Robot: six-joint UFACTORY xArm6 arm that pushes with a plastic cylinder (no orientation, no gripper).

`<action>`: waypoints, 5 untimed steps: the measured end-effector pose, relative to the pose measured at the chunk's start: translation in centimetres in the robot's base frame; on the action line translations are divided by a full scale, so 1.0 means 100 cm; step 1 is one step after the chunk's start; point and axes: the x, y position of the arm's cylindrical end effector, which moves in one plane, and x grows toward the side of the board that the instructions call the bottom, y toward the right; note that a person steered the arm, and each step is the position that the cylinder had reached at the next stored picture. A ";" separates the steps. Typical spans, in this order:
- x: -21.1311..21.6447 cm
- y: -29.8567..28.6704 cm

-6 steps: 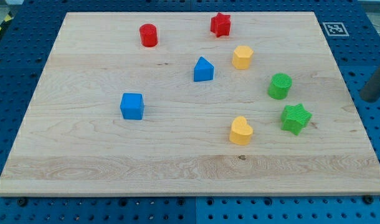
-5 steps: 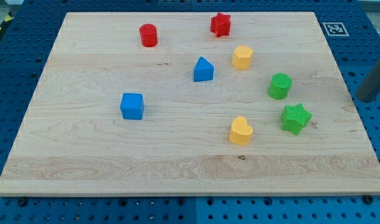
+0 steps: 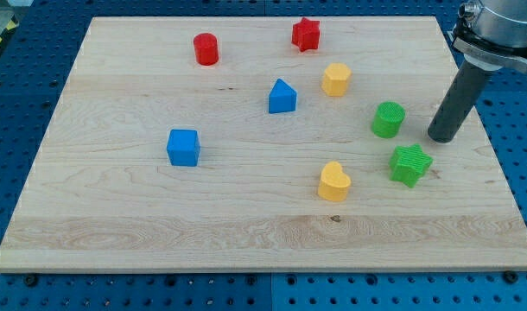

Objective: Slide the green circle to the left side

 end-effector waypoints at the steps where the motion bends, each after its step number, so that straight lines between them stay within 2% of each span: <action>1: -0.001 0.000; 3: -0.017 -0.055; 5: 0.004 -0.066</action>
